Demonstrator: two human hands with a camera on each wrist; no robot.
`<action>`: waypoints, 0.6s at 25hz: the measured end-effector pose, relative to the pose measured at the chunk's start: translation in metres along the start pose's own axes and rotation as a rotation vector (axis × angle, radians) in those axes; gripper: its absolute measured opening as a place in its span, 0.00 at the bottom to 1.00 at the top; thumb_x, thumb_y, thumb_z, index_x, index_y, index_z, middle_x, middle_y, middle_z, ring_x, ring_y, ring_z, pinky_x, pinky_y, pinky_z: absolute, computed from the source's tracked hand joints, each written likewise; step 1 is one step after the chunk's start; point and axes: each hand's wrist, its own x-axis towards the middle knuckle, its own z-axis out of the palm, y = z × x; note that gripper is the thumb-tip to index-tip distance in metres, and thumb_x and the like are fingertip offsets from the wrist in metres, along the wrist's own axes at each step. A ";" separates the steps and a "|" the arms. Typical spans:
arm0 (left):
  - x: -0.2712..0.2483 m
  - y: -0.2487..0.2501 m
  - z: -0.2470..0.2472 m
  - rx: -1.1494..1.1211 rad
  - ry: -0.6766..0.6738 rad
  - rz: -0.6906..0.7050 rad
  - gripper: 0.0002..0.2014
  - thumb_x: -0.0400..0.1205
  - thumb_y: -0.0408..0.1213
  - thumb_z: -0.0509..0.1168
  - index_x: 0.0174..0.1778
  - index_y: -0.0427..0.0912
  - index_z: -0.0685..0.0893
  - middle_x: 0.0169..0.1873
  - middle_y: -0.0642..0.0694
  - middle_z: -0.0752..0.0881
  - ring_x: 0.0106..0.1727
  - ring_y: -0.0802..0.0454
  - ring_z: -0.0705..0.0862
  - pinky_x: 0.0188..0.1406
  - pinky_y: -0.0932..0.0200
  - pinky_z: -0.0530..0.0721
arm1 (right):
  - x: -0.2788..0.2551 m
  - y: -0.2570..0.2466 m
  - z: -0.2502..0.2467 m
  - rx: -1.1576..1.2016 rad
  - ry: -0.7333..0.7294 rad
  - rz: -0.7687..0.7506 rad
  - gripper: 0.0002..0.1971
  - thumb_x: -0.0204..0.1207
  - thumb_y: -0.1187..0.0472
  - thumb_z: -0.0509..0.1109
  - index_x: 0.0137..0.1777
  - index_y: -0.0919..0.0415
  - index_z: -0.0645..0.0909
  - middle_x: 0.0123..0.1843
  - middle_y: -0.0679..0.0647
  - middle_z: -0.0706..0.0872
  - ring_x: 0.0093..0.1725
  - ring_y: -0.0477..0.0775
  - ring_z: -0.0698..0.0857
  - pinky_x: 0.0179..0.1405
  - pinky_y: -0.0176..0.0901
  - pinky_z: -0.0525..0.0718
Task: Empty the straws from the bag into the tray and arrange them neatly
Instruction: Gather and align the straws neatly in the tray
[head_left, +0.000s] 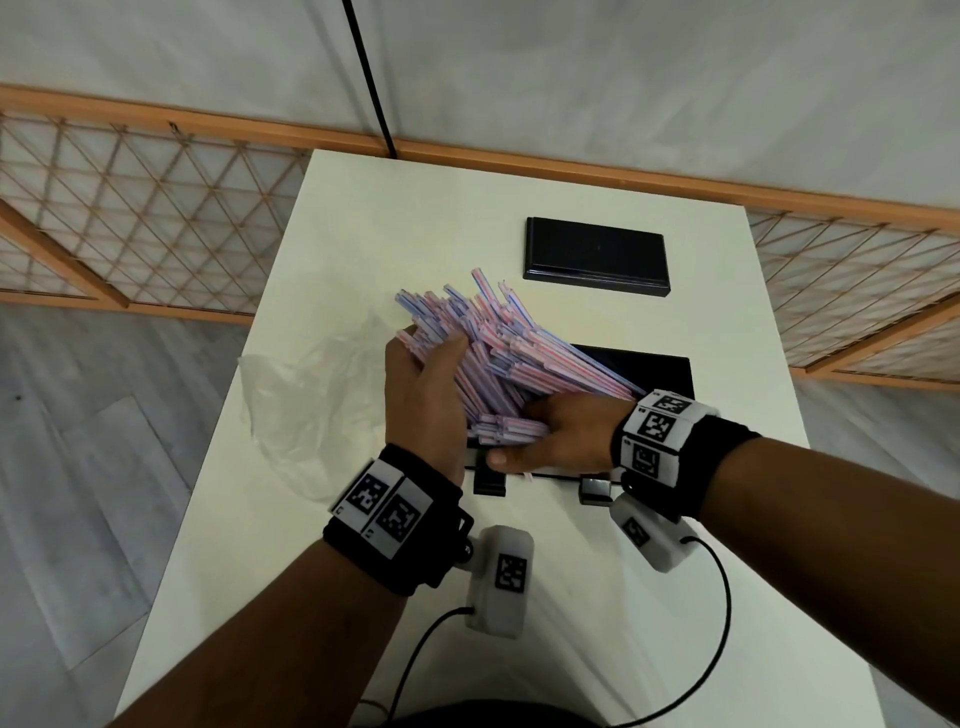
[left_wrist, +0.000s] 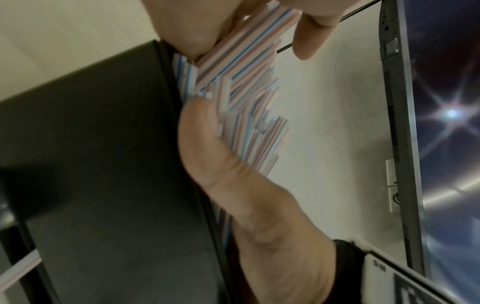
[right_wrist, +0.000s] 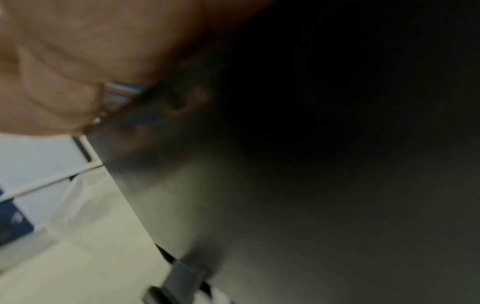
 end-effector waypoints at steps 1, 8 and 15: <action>0.000 0.000 0.000 0.001 0.001 0.001 0.13 0.86 0.32 0.63 0.66 0.38 0.79 0.55 0.39 0.90 0.53 0.44 0.91 0.47 0.49 0.90 | 0.000 -0.001 0.001 -0.016 0.010 -0.004 0.34 0.73 0.28 0.65 0.72 0.50 0.76 0.58 0.43 0.77 0.59 0.47 0.75 0.59 0.34 0.64; -0.001 -0.006 -0.001 0.105 -0.026 0.069 0.24 0.76 0.35 0.72 0.69 0.42 0.79 0.59 0.43 0.90 0.58 0.45 0.91 0.56 0.43 0.90 | 0.015 0.016 0.013 -0.126 0.173 0.066 0.58 0.45 0.09 0.56 0.68 0.48 0.78 0.64 0.45 0.83 0.66 0.53 0.80 0.65 0.41 0.73; -0.003 -0.004 -0.004 0.289 -0.061 0.135 0.33 0.63 0.36 0.83 0.66 0.39 0.82 0.56 0.42 0.92 0.55 0.45 0.92 0.58 0.36 0.90 | -0.006 0.030 0.007 -0.133 0.177 0.044 0.36 0.52 0.14 0.63 0.38 0.47 0.79 0.35 0.45 0.83 0.38 0.46 0.83 0.40 0.44 0.81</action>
